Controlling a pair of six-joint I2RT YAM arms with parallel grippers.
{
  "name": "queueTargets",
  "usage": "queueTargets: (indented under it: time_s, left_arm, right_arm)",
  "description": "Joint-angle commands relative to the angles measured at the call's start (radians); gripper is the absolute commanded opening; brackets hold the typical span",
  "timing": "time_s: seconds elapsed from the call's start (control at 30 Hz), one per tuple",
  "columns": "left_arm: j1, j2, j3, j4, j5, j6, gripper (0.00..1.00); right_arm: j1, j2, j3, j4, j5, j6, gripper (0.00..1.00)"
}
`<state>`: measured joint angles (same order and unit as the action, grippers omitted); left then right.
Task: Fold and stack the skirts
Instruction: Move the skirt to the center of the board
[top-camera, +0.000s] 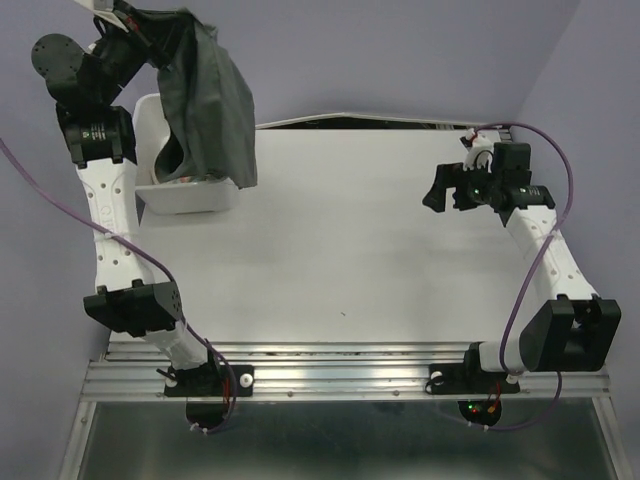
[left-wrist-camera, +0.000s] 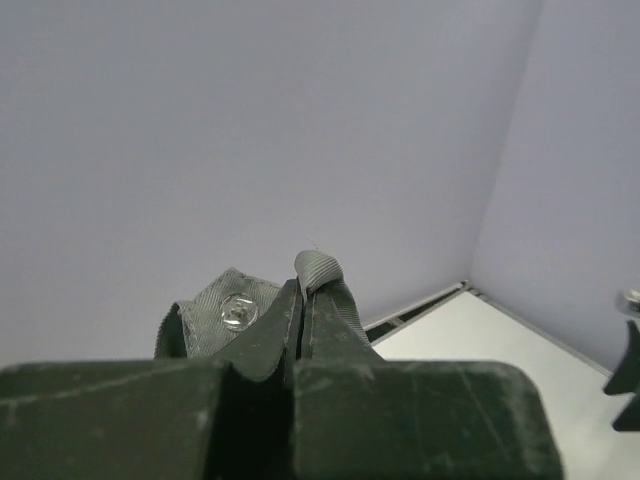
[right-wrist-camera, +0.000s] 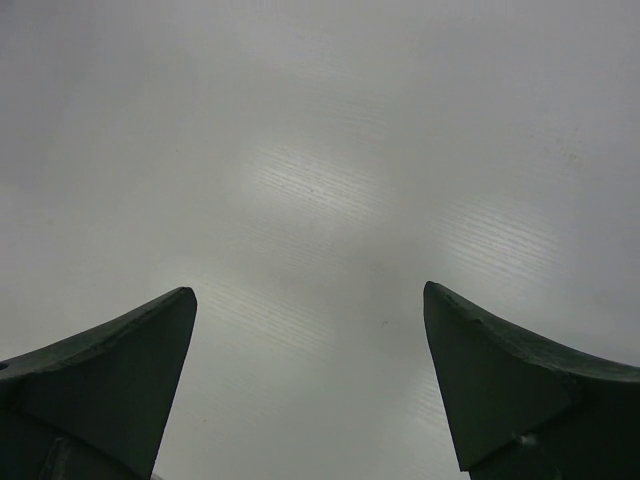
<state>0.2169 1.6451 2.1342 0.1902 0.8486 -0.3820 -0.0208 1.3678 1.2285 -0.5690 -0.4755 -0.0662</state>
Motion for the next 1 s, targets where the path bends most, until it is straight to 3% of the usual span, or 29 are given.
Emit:
queueTargets:
  time_s: [0.0, 0.3, 0.4, 0.5, 0.57, 0.7, 0.8, 0.97]
  left_arm:
    - [-0.111, -0.146, -0.011, 0.137, 0.035, 0.058, 0.00]
    - [-0.413, -0.208, -0.051, 0.022, -0.063, 0.288, 0.00]
    - [-0.499, -0.218, -0.161, -0.072, -0.117, 0.366, 0.00]
    - [-0.640, -0.244, -0.359, -0.126, -0.276, 0.495, 0.00]
    - [-0.773, -0.263, -0.530, -0.124, -0.363, 0.570, 0.00]
    - [-0.991, -0.213, -0.697, -0.118, -0.528, 0.626, 0.00]
    - [-1.092, -0.092, -0.682, -0.133, -0.637, 0.579, 0.00]
    - [-1.172, 0.197, -0.403, -0.221, -0.710, 0.480, 0.00]
  right_arm:
    - [-0.005, -0.061, 0.066, 0.037, -0.023, 0.011, 1.00]
    - [-0.005, -0.079, 0.075, 0.031, 0.072, 0.017, 1.00]
    - [-0.027, -0.055, 0.089, 0.011, 0.156, 0.016, 1.00]
    - [-0.071, -0.038, 0.112, -0.028, 0.164, -0.003, 1.00]
    - [-0.103, -0.036, 0.121, -0.060, 0.155, -0.033, 1.00]
    - [-0.157, -0.041, 0.135, -0.107, 0.143, -0.079, 1.00]
    - [-0.195, -0.039, 0.149, -0.141, 0.136, -0.115, 1.00]
    - [-0.286, -0.007, 0.178, -0.186, 0.123, -0.156, 1.00]
